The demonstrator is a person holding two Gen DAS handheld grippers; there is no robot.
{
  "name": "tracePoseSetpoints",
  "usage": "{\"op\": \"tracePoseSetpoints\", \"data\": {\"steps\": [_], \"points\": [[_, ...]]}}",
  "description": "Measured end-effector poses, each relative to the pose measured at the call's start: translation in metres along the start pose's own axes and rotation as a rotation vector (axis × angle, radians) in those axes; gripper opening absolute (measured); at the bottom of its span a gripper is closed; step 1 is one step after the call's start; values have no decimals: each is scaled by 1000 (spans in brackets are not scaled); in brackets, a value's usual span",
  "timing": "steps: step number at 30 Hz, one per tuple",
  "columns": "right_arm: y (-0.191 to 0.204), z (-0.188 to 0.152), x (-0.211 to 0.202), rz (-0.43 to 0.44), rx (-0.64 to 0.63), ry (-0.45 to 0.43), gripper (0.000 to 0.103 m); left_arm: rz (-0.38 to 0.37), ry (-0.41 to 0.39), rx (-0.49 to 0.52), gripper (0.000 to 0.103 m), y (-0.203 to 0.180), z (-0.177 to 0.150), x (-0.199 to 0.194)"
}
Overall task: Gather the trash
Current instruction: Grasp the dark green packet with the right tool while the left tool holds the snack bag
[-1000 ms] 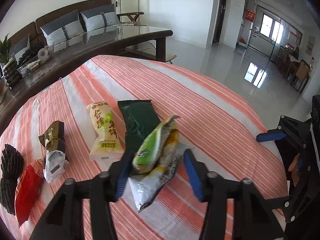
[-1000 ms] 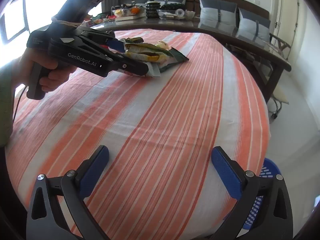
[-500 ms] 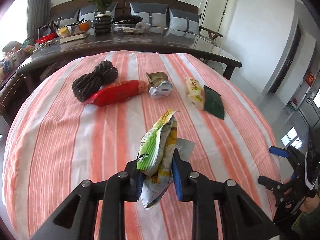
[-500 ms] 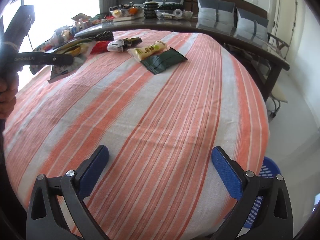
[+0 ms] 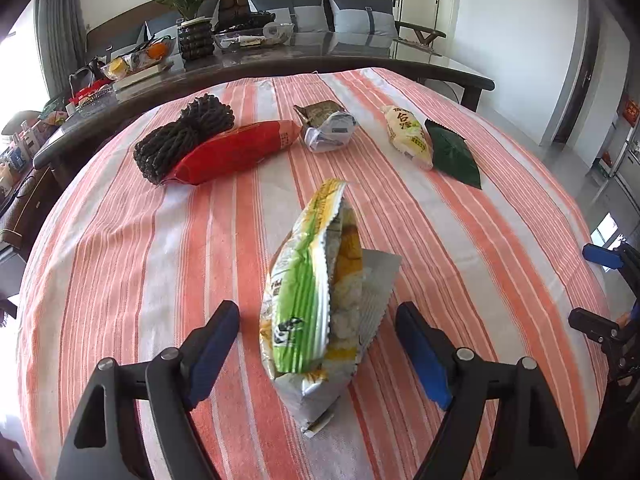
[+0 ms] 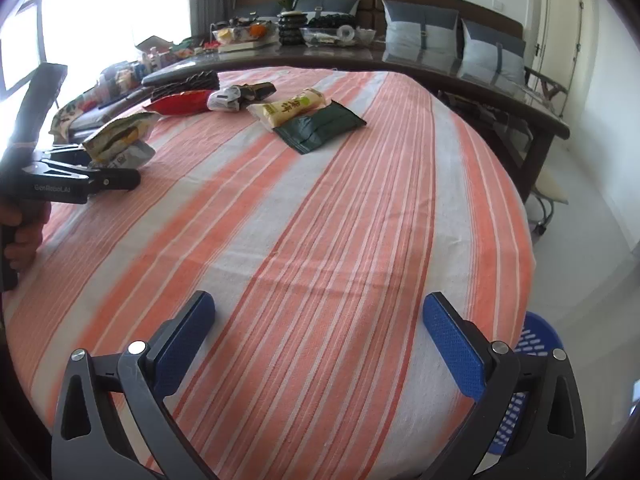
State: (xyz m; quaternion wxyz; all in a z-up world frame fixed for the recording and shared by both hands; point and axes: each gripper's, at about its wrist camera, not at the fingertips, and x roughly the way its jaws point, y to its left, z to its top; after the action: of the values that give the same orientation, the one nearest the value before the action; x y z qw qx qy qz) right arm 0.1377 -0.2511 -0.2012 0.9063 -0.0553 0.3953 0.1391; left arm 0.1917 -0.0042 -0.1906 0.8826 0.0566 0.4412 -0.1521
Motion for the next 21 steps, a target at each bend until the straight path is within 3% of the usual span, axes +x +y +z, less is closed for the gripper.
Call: {"op": "tracePoseSetpoints", "data": {"steps": [4,6,8,10,15,17,19,21], "points": [[-4,19,8,-25,71,92,100,5,0,2,83,0,-1,0],[-8,36,15,-35,126,100,85,4,1,0,84,0,0,0],[-15,59,25,-39,209,89,81,4,1,0,84,1,0,0],[-23,83,41,10,300,78,71,4,1,-1,84,1,0,0],[-34,131,91,25,485,107,67,4,1,-1,84,0,0,0],[-32,141,110,23,499,137,67,3,1,-1,84,1,0,0],[-26,147,117,-51,453,144,63,2,1,-2,84,0,0,0],[-23,147,118,-107,411,155,49,2,1,-2,84,1,1,1]]}}
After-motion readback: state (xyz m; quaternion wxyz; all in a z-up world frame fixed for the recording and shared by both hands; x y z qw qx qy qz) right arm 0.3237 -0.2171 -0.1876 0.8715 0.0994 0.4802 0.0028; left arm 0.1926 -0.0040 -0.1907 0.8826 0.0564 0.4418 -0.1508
